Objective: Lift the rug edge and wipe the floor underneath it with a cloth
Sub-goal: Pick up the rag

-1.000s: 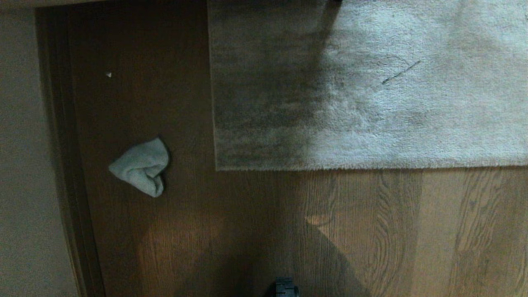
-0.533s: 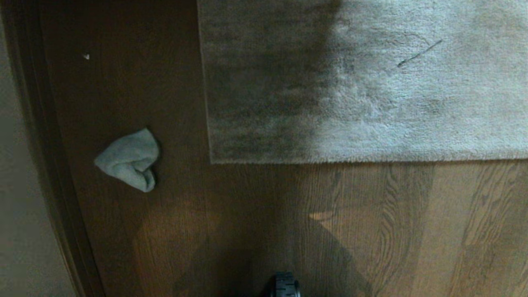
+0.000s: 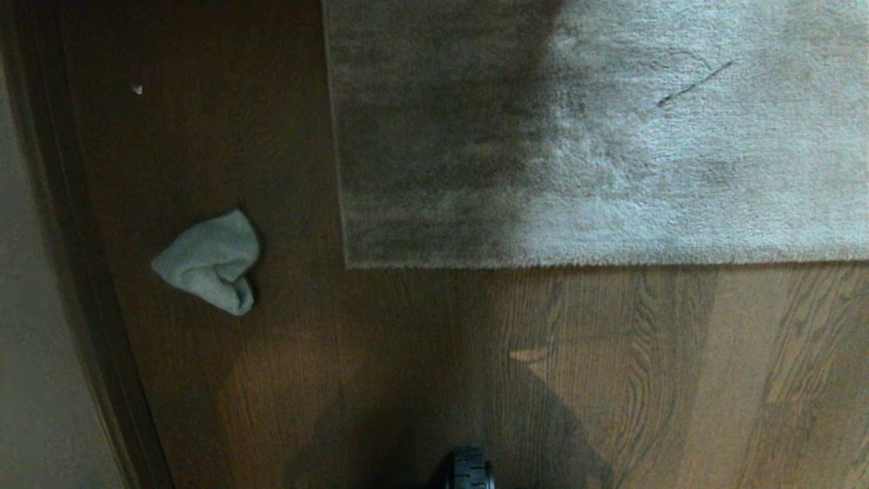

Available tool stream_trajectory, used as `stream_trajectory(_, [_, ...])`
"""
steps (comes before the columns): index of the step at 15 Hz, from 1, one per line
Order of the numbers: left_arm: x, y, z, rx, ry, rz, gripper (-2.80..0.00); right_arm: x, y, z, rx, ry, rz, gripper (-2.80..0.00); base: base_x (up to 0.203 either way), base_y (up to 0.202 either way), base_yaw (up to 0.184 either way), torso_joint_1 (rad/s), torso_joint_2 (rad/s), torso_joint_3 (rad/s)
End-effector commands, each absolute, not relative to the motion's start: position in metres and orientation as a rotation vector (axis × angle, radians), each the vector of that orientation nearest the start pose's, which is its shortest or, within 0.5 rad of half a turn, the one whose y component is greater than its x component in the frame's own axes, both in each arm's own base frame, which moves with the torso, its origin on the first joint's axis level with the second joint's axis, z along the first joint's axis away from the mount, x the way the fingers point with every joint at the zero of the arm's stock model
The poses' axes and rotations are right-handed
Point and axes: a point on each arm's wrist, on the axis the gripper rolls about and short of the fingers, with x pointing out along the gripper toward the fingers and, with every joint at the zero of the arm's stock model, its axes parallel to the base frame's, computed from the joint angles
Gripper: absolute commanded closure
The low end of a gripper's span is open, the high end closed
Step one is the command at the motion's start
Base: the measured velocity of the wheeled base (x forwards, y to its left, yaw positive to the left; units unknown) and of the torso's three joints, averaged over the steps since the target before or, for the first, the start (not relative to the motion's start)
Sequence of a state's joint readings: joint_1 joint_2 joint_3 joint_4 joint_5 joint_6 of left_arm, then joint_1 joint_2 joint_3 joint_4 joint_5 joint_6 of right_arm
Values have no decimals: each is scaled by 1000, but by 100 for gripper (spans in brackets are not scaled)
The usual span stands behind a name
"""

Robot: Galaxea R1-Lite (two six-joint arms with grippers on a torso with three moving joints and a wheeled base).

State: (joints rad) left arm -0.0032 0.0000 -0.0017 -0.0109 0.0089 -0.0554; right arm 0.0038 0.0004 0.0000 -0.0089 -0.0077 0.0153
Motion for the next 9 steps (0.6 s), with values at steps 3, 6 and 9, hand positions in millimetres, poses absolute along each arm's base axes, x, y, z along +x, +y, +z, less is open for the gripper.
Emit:
stream_trajectory(3, [-23, 0, 77, -55, -12, 6, 0, -23, 0, 76, 15, -9, -3, 0, 0, 0, 0, 0, 0, 0])
stream_trajectory(6, [-23, 0, 77, -55, -12, 6, 0, -23, 0, 76, 15, -9, -3, 0, 0, 0, 0, 0, 0, 0])
stream_trajectory(9, [-23, 0, 77, -57, -13, 6, 0, -23, 0, 76, 15, -9, -3, 0, 0, 0, 0, 0, 0, 0])
